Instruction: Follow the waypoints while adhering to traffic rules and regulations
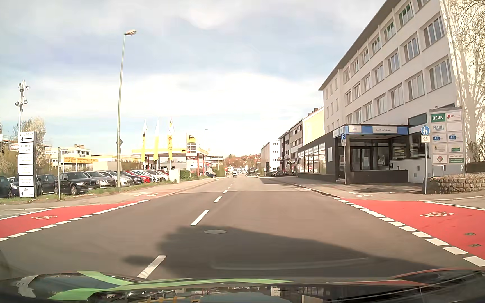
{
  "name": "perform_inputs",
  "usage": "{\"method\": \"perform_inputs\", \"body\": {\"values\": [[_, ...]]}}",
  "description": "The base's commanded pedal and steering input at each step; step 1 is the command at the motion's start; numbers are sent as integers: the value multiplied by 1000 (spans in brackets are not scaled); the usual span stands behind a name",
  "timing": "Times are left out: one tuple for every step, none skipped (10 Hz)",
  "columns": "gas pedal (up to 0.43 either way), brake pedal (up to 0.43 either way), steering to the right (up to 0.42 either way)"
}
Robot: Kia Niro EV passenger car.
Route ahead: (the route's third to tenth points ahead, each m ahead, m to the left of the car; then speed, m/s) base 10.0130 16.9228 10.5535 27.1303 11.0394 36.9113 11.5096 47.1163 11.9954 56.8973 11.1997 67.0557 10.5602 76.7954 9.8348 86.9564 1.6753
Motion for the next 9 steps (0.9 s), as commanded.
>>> {"method": "perform_inputs", "body": {"values": [[0,0,-40],[0,0,-51],[0,0,-71],[0,0,-89],[8,0,-114],[39,0,-142],[67,0,-177],[110,0,-202],[138,0,-238]]}}
